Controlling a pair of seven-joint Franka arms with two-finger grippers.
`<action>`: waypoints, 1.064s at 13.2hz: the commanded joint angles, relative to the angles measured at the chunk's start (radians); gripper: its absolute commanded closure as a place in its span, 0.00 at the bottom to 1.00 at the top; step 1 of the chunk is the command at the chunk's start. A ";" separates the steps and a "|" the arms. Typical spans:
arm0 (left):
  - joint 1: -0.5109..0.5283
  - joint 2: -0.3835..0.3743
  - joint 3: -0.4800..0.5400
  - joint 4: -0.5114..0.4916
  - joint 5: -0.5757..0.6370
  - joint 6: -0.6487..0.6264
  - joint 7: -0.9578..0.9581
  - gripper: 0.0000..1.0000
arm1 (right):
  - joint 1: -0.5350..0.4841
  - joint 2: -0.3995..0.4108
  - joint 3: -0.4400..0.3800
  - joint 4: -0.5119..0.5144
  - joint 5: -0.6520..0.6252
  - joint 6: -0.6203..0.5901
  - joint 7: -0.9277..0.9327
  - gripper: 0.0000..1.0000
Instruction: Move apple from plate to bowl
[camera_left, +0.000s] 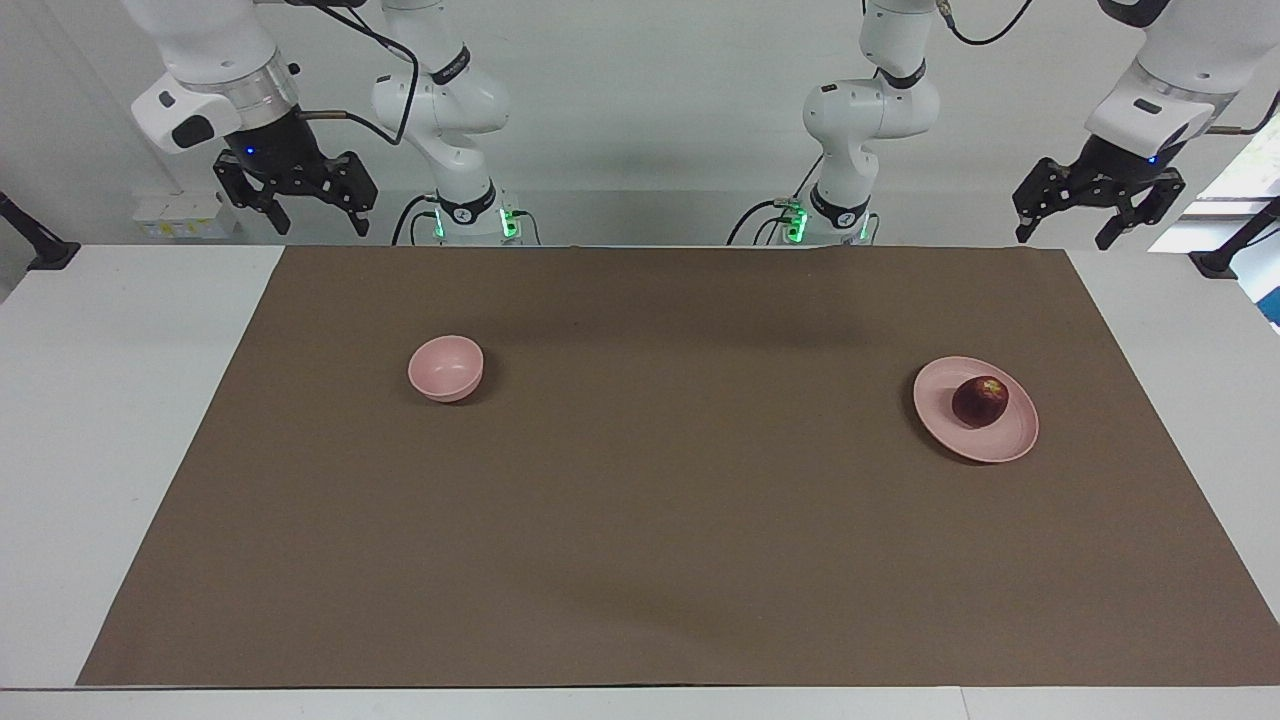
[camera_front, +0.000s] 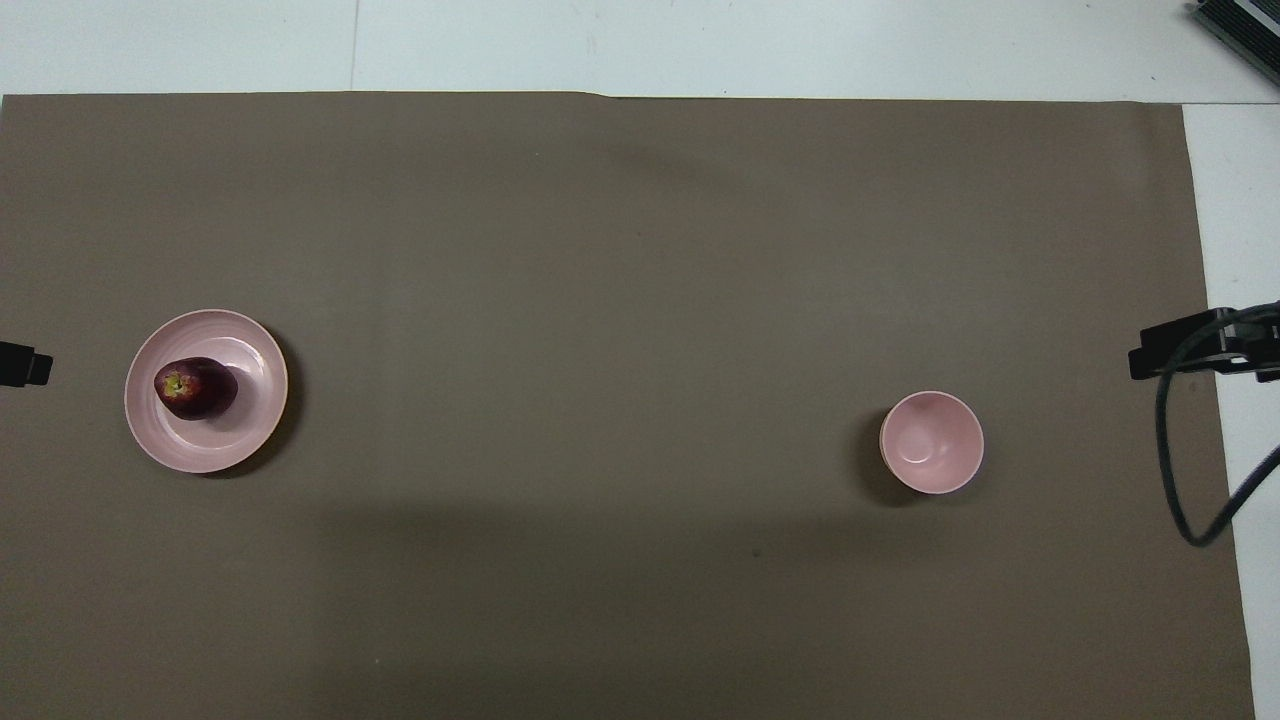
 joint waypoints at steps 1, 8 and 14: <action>0.033 -0.050 -0.002 -0.151 0.001 0.123 0.067 0.00 | 0.003 -0.037 0.013 -0.101 0.022 0.076 0.055 0.00; 0.064 -0.038 -0.003 -0.453 -0.003 0.433 0.142 0.00 | 0.148 -0.022 0.023 -0.181 0.022 0.183 0.274 0.00; 0.093 0.071 -0.003 -0.601 -0.005 0.732 0.142 0.00 | 0.316 0.001 0.023 -0.236 0.022 0.261 0.497 0.00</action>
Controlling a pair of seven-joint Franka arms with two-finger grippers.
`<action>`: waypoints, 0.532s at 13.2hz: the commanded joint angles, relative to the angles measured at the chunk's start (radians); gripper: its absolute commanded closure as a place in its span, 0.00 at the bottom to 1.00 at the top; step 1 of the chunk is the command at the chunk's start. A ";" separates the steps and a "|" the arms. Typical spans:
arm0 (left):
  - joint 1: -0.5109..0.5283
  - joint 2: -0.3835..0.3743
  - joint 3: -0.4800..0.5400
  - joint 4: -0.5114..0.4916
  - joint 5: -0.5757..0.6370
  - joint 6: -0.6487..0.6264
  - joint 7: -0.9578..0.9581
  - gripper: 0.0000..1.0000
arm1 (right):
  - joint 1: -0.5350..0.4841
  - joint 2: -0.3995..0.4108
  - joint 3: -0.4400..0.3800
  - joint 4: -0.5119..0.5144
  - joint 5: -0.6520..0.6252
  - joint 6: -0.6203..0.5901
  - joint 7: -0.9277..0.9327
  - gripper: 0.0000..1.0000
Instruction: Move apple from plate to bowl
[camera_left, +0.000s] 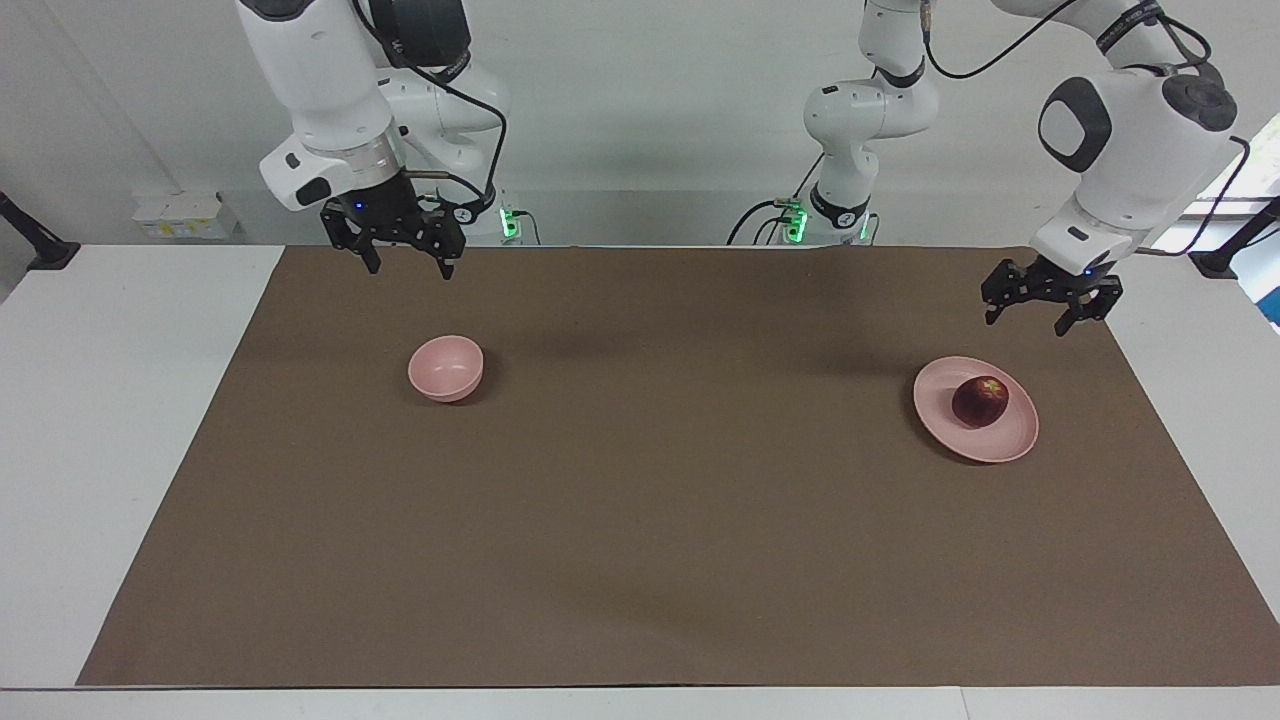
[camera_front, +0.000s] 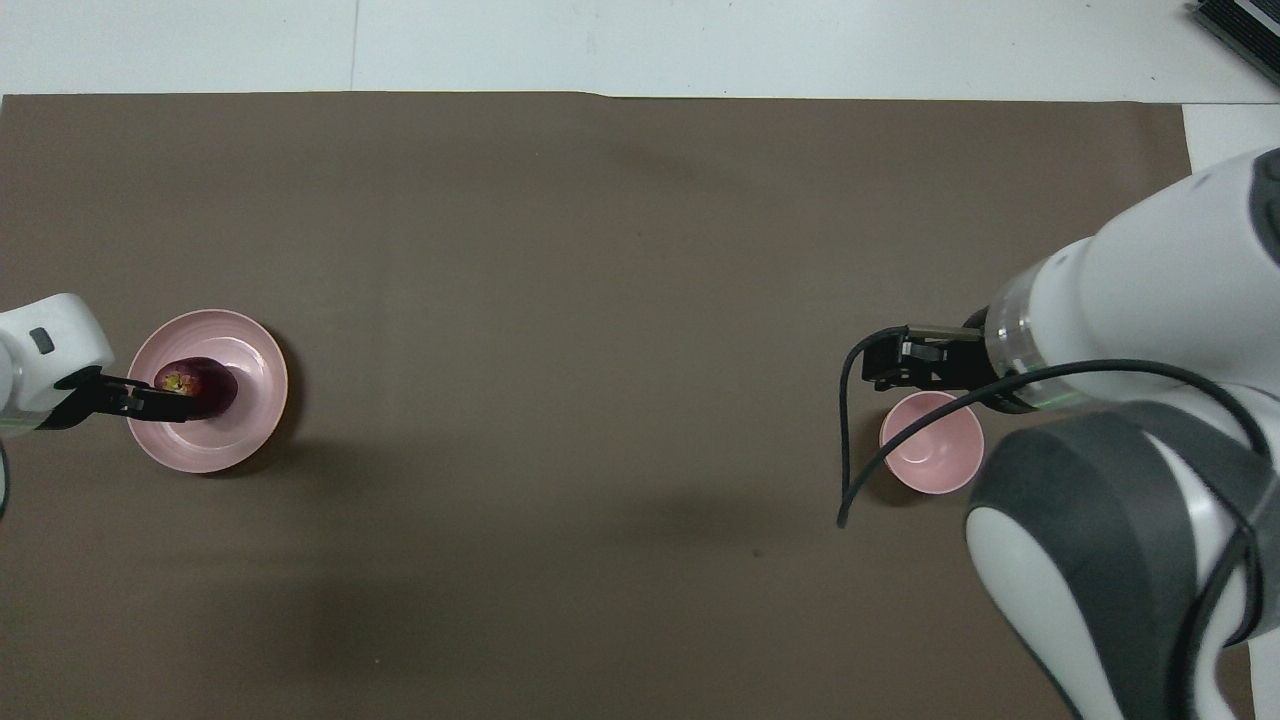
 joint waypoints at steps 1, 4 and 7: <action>0.031 0.053 -0.009 -0.026 -0.004 0.085 0.017 0.00 | 0.056 0.006 -0.002 -0.031 0.014 0.052 0.096 0.00; 0.033 0.124 -0.009 -0.035 -0.007 0.198 0.013 0.00 | 0.140 0.073 -0.002 -0.031 0.014 0.111 0.233 0.00; 0.022 0.171 -0.009 -0.035 -0.081 0.281 0.010 0.00 | 0.208 0.141 -0.001 -0.031 0.015 0.193 0.342 0.00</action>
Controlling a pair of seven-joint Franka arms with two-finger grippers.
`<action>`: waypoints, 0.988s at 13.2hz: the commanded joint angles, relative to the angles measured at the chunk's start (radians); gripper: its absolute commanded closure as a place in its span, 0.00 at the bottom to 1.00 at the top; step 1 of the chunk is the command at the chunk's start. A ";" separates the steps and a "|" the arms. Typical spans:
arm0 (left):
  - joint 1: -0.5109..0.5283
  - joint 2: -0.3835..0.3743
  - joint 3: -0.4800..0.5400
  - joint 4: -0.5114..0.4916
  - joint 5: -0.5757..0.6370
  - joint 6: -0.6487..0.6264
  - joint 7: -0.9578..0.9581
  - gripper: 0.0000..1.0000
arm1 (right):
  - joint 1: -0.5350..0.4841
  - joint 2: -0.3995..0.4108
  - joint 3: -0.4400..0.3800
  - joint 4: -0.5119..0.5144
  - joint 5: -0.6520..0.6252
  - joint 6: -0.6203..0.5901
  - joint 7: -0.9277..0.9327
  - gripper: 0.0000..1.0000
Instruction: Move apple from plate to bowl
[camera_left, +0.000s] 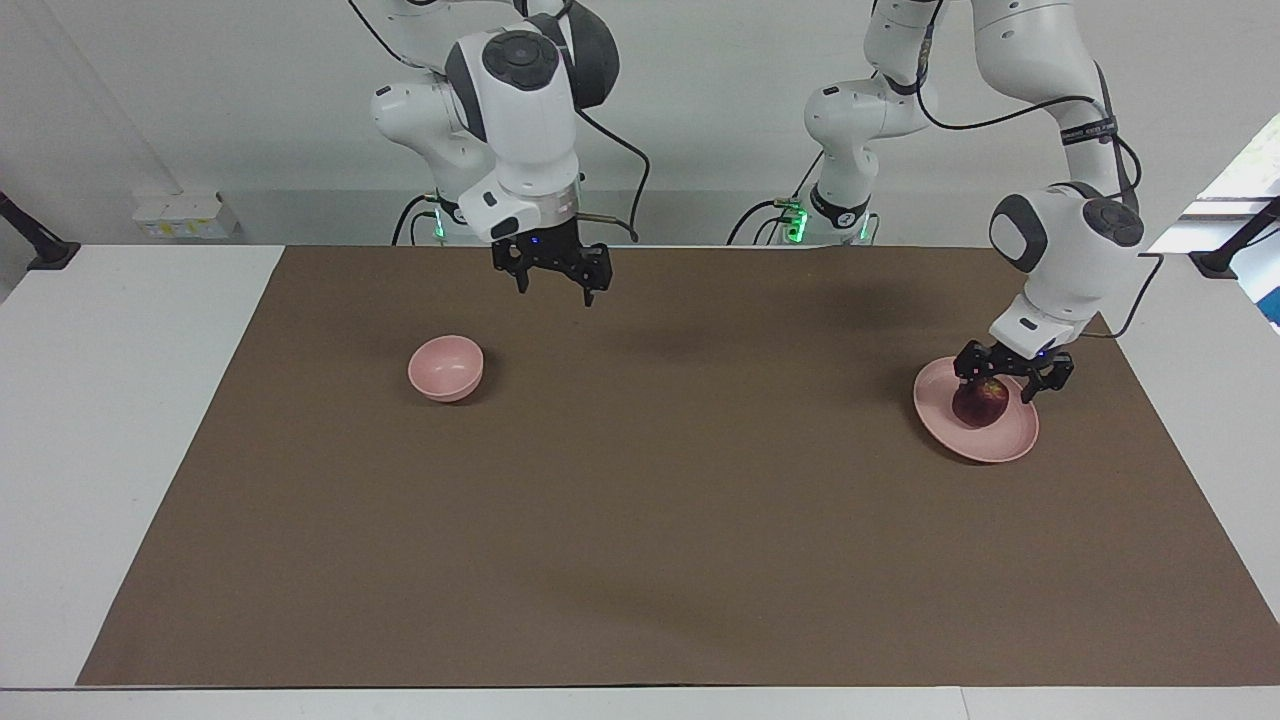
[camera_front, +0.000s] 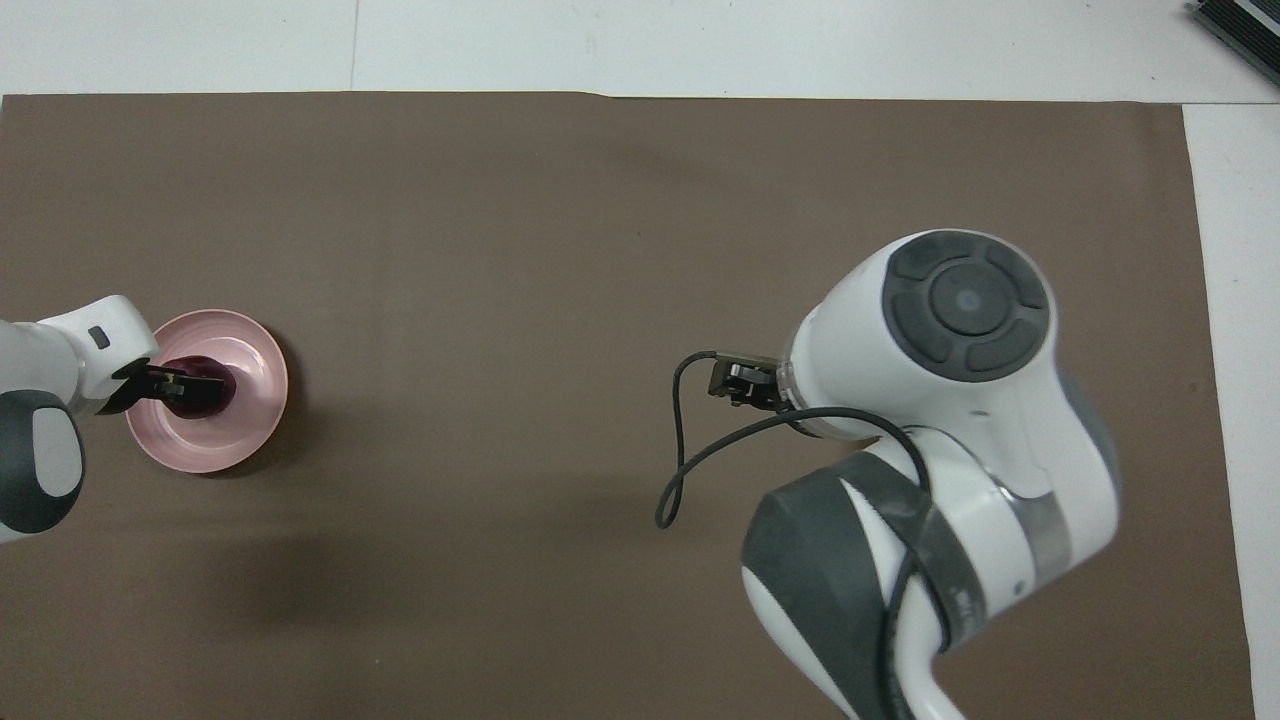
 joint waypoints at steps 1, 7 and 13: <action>-0.001 0.017 -0.005 -0.013 -0.062 0.059 0.009 0.00 | 0.036 0.052 0.001 0.003 0.019 0.057 0.082 0.00; -0.001 0.011 -0.005 0.021 -0.064 -0.039 0.013 1.00 | 0.070 0.124 0.000 0.004 0.329 0.238 0.262 0.00; -0.079 -0.150 -0.021 0.064 -0.131 -0.244 0.001 1.00 | 0.062 0.136 0.001 0.003 0.532 0.352 0.437 0.00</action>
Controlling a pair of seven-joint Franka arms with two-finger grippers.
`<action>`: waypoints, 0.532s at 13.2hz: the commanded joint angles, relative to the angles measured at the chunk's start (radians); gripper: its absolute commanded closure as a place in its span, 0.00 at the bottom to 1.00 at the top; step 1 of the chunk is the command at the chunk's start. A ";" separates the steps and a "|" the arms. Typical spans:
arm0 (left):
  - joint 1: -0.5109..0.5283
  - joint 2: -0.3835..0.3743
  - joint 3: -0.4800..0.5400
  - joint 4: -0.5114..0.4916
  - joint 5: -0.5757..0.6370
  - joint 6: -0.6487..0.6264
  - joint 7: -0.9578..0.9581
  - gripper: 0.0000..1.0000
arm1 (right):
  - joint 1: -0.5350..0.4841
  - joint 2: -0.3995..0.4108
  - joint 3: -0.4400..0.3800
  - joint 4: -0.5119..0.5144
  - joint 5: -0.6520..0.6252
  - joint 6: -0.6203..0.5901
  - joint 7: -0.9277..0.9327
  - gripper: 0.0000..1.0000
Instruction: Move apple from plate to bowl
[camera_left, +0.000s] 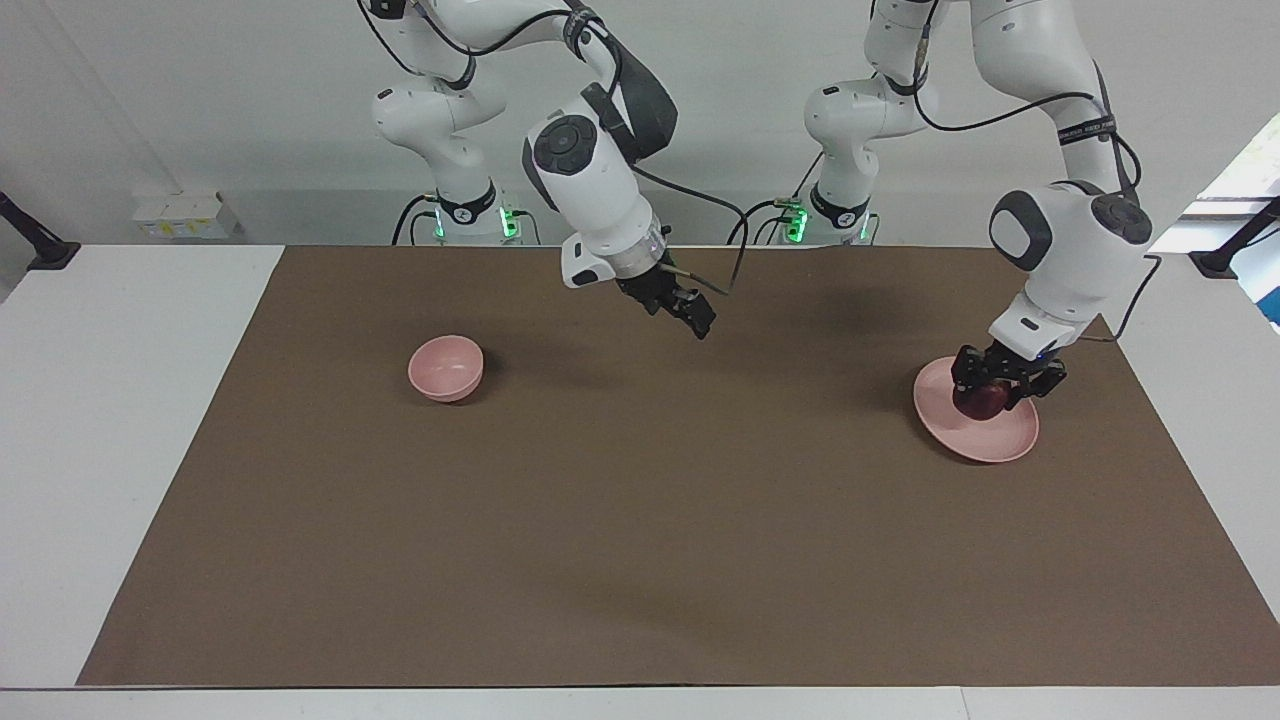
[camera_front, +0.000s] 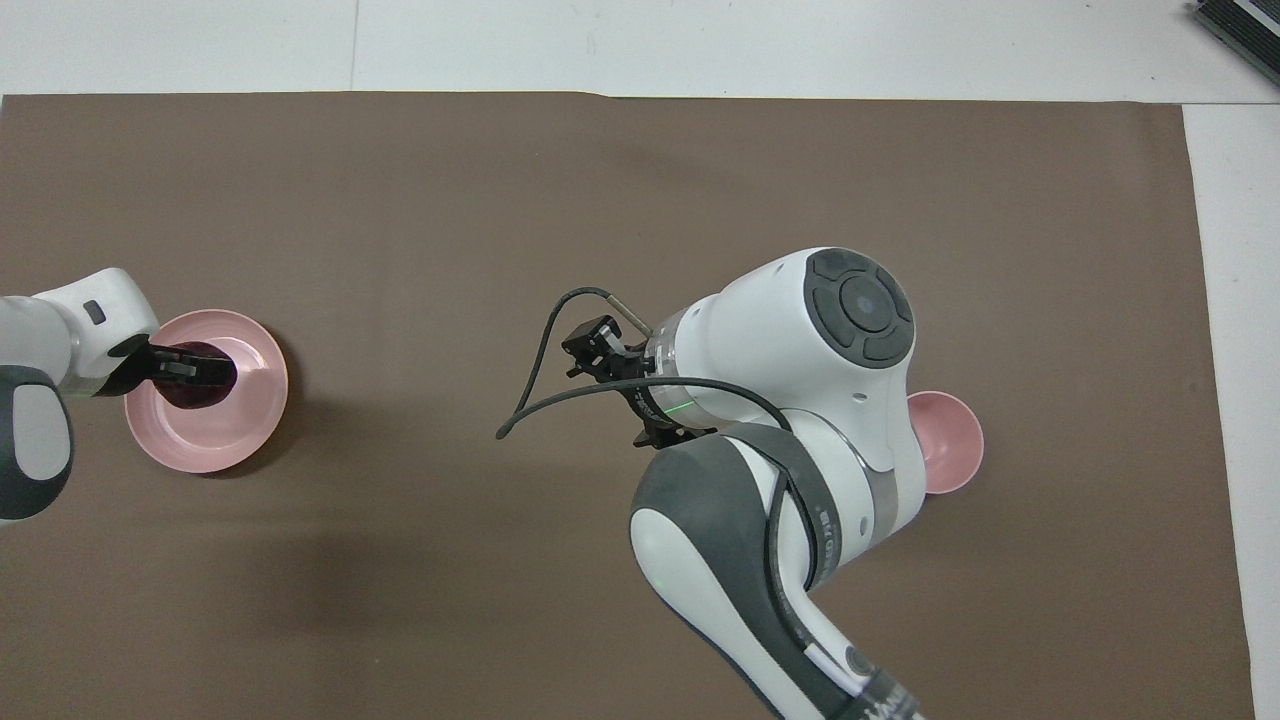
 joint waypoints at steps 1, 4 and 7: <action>-0.076 -0.101 0.010 -0.013 -0.129 -0.108 -0.011 1.00 | -0.014 0.013 0.003 0.003 0.100 0.052 0.071 0.00; -0.186 -0.112 0.010 -0.014 -0.300 -0.099 -0.105 1.00 | -0.020 0.018 0.003 0.003 0.209 0.097 0.152 0.00; -0.251 -0.119 0.008 -0.019 -0.513 -0.084 -0.115 1.00 | -0.055 0.019 0.003 0.003 0.332 0.086 0.159 0.00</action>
